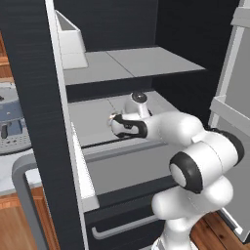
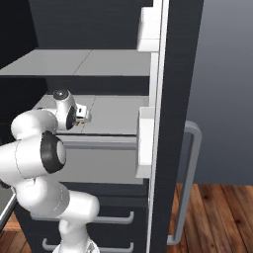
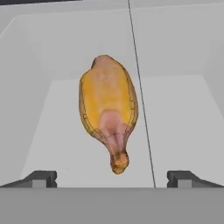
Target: Open the fridge, remove the kiwi, cucumber, and chicken drumstick, and place them on any counter.
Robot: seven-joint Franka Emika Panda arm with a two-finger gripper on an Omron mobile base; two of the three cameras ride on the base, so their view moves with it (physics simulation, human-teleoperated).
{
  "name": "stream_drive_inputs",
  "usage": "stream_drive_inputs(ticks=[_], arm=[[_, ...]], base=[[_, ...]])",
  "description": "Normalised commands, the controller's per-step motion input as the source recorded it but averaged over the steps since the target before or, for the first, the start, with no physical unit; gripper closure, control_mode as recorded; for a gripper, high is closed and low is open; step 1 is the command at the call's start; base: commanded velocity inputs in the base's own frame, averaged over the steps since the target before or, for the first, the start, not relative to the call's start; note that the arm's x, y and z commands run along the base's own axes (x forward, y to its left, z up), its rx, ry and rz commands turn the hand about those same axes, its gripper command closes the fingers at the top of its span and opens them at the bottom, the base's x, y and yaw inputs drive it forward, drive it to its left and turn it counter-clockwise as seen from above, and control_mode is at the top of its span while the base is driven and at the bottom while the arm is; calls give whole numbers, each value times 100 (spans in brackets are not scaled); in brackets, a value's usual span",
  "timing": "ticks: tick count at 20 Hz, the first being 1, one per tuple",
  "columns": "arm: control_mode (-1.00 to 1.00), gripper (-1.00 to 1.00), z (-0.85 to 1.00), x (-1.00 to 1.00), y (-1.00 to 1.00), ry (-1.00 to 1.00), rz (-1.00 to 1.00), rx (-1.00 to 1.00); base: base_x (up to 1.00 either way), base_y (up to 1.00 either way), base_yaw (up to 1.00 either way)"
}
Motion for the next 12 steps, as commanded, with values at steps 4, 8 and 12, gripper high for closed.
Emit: stream_drive_inputs(ticks=[4, 8, 12], arm=[[-100, -100, -5, 60, 27, 0, 0, 0], [-100, -100, -7, 56, 16, 0, 0, 0], [-100, -100, -21, 48, 4, 0, 0, 0]], base=[[0, 0, 0], [0, 0, 0], [0, 0, 0]])
